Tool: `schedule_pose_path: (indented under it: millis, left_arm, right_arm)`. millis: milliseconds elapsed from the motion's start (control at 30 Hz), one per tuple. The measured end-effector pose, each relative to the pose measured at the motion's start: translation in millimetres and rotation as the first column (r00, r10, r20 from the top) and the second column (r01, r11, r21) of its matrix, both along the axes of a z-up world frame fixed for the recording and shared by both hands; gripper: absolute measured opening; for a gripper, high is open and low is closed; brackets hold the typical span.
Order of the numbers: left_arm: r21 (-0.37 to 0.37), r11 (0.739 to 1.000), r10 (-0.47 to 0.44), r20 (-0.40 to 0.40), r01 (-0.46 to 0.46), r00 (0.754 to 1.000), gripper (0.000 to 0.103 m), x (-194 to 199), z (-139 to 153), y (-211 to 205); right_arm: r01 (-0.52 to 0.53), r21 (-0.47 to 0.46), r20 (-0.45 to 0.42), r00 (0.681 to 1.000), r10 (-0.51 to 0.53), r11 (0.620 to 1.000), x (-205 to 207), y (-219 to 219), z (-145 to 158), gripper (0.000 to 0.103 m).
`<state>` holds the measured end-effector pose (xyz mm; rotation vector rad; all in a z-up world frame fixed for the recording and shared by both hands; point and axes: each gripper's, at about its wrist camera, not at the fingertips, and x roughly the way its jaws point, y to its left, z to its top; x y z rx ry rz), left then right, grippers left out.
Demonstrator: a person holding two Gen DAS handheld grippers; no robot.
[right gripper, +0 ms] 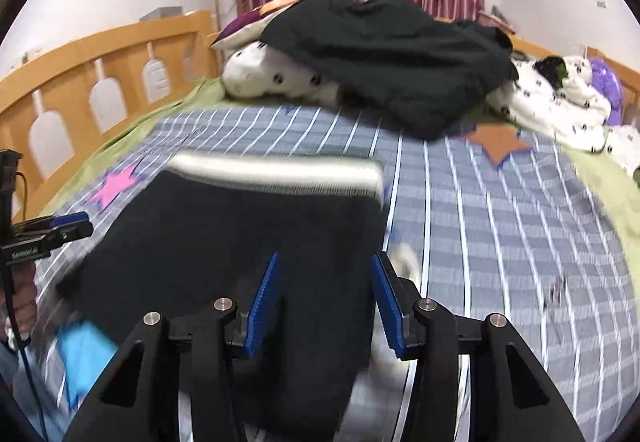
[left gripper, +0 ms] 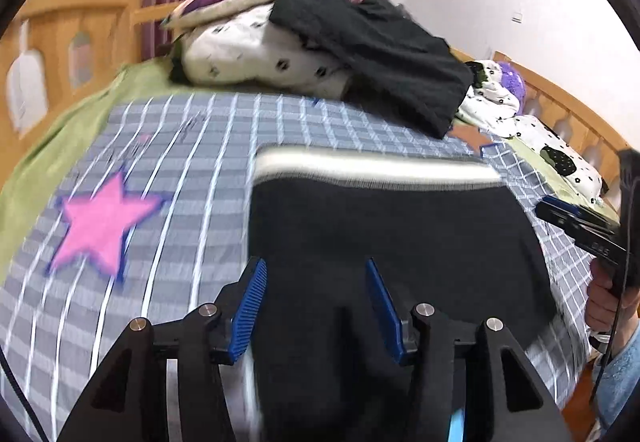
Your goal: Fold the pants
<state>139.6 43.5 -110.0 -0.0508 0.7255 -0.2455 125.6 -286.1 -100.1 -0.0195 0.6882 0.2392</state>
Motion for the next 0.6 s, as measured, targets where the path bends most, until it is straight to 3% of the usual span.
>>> schedule_pose_path:
  millis: [167, 200, 267, 333, 600]
  left_arm:
    - [0.077, 0.997, -0.011, 0.017, 0.010, 1.000, 0.057, 50.2, -3.3, -34.8]
    - [0.088, 0.996, -0.001, -0.002, 0.001, 1.000, 0.057, 56.5, -8.2, -38.3]
    - [0.128, 0.992, 0.034, -0.118, -0.019, 0.992, 0.057, 77.4, -35.1, -45.0]
    - [0.148, 0.989, 0.044, -0.118, -0.027, 0.992, 0.059, 77.9, -44.3, -47.0]
    - [0.145, 0.989, 0.049, -0.132, -0.030, 0.990, 0.063, 78.3, -37.6, -44.5]
  right_arm:
    - [-0.007, -0.033, -0.002, 1.000, 0.007, 0.999, 60.8, 22.0, -5.9, 0.047]
    - [-0.003, -0.047, -0.022, 1.000, 0.002, 0.999, 71.0, 24.4, -14.2, 0.047]
    - [0.022, -0.133, -0.061, 0.998, -0.031, 0.991, 89.6, 33.9, -39.6, 0.047]
    - [0.031, -0.169, -0.005, 0.999, -0.032, 0.985, 84.4, 40.4, -42.8, 0.047]
    - [0.026, -0.146, -0.031, 0.999, -0.031, 0.989, 85.9, 36.9, -42.0, 0.048]
